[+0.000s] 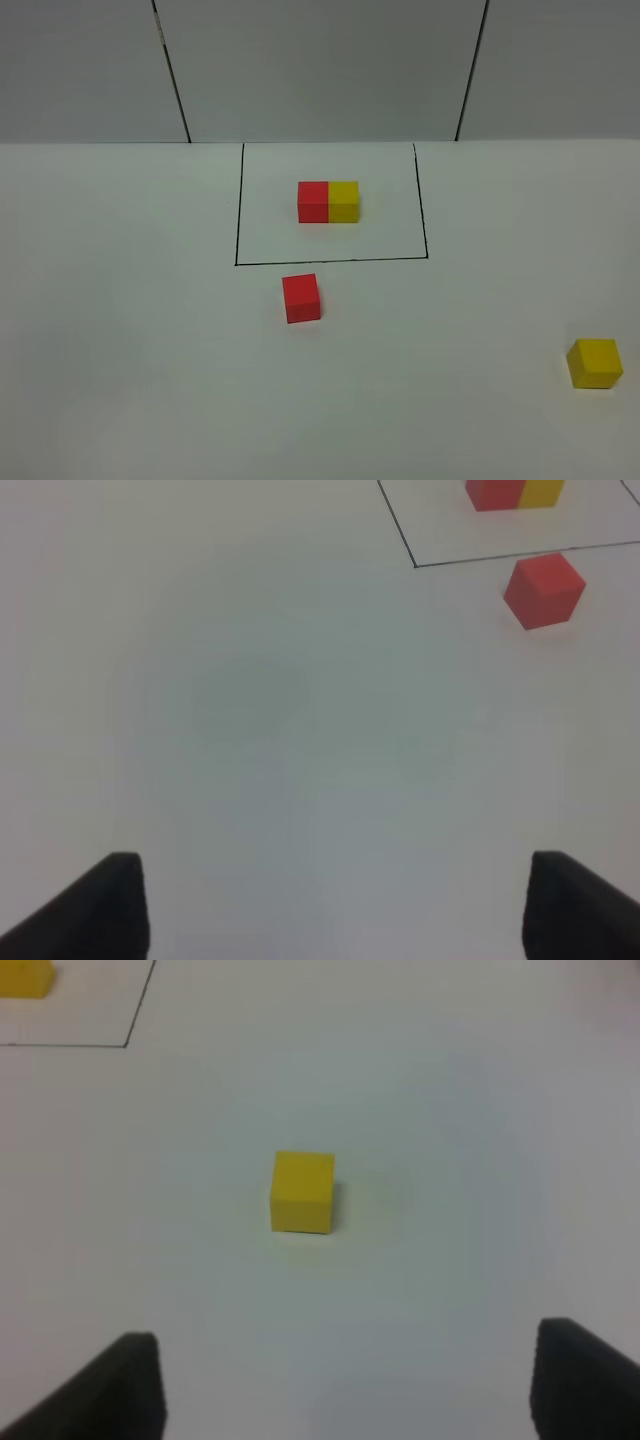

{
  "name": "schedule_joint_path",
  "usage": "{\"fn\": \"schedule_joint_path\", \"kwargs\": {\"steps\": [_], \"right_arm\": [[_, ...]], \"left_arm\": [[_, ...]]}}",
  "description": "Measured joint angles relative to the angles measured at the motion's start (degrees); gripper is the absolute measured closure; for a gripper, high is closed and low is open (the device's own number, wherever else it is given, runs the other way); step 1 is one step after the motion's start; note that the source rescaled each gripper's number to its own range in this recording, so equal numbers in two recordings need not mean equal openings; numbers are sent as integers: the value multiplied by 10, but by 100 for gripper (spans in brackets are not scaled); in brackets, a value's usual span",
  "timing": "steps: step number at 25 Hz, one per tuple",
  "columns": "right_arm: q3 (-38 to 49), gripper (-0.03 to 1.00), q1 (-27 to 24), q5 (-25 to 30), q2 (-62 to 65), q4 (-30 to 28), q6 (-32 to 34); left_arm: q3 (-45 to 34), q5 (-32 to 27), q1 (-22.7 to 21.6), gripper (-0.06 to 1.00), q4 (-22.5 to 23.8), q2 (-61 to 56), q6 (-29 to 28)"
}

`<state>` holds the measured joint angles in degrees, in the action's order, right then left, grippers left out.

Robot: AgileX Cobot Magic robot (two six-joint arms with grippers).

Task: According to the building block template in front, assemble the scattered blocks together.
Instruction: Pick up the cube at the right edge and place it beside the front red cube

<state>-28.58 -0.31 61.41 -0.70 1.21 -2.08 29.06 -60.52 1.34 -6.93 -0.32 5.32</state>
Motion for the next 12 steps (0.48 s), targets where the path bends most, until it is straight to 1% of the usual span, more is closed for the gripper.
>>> {"fn": "schedule_joint_path", "kwargs": {"steps": [12], "right_arm": [[0,42,0,0,0,0,0]], "left_arm": [[0,0,0,14,0,0,-1]]}}
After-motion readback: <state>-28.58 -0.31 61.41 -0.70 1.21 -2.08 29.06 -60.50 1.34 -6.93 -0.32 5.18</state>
